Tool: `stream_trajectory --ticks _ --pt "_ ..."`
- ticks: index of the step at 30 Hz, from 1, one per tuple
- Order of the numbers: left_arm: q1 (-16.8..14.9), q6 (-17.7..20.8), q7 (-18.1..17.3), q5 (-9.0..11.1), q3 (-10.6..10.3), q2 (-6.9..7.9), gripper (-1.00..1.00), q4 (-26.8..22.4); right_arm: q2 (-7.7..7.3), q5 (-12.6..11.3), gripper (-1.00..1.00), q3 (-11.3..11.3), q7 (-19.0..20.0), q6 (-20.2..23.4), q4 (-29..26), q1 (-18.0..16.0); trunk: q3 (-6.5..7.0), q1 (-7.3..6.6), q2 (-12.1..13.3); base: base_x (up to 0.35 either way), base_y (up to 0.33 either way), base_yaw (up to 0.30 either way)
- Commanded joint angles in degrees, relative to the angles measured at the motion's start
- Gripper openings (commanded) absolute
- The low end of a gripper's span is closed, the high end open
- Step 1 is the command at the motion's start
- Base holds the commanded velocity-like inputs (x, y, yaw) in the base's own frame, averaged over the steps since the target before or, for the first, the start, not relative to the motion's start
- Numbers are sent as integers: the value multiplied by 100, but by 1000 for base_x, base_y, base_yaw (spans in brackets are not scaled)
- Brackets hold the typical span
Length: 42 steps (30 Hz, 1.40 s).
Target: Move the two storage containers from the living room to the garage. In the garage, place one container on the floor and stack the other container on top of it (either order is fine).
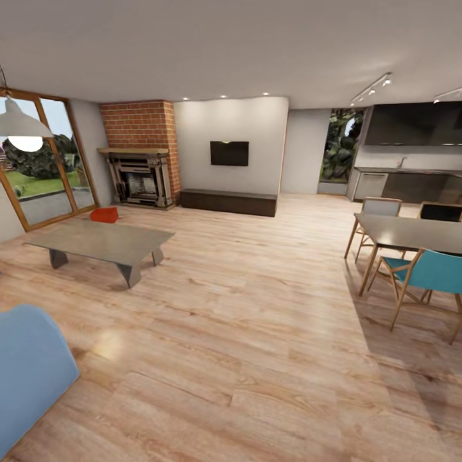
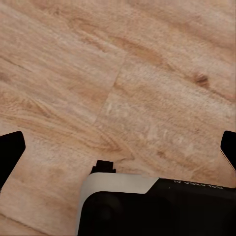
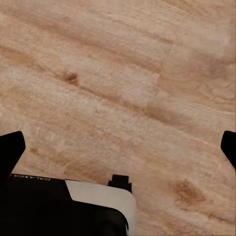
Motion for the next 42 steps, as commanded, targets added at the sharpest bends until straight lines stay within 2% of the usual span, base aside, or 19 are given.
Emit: stream_trajectory --ticks 1,42 --pt "-12 -43 9 5 24 0 100 26 -3 59 100 -42 6 -44 25 -12 -13 7 -13 326 0 0" --pt "-12 -51 18 31 31 8 100 26 -3 83 100 -45 6 -43 25 -12 -13 7 -13 326 0 0"
